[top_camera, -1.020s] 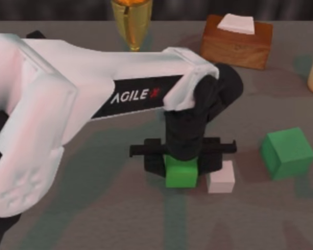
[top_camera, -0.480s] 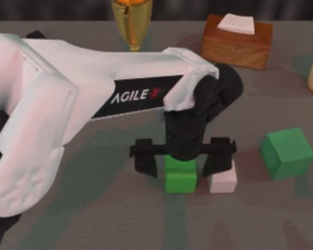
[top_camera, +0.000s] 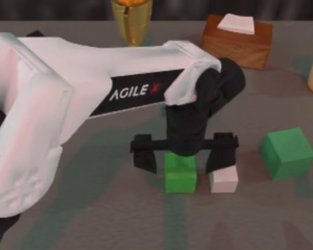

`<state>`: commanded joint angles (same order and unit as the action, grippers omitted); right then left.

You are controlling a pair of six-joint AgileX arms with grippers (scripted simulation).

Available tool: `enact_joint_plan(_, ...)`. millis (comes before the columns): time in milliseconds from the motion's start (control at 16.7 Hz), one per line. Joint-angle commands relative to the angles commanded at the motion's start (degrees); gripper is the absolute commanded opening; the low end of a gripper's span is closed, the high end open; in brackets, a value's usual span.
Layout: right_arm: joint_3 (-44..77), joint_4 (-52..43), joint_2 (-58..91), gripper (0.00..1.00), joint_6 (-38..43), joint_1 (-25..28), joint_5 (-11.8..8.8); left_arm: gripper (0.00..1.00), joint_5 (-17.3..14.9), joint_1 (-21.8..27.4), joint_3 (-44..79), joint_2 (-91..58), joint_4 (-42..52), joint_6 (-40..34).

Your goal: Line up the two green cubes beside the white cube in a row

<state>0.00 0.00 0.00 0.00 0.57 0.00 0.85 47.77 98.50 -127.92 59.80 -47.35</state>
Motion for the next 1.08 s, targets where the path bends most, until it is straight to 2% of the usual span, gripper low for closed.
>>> enact_joint_plan(240,0.0,0.0,0.0,1.00,0.0,0.0,0.0,1.00,0.0,-0.7,6.3,2.0,9.2,-0.3)
enact_joint_plan(420,0.0,0.0,0.0,1.00,0.0,0.0,0.0,1.00,0.0,-1.0,8.3,3.0,11.6,-0.3)
enact_joint_plan(780,1.4,-1.1,1.5,1.00,0.1,0.4,-0.1,1.00,0.1,-1.5,6.5,4.5,10.3,0.0)
enact_joint_plan(1080,12.4,-9.3,13.2,1.00,0.6,2.5,-0.2,1.00,0.7,-8.3,-6.4,19.1,1.9,2.3)
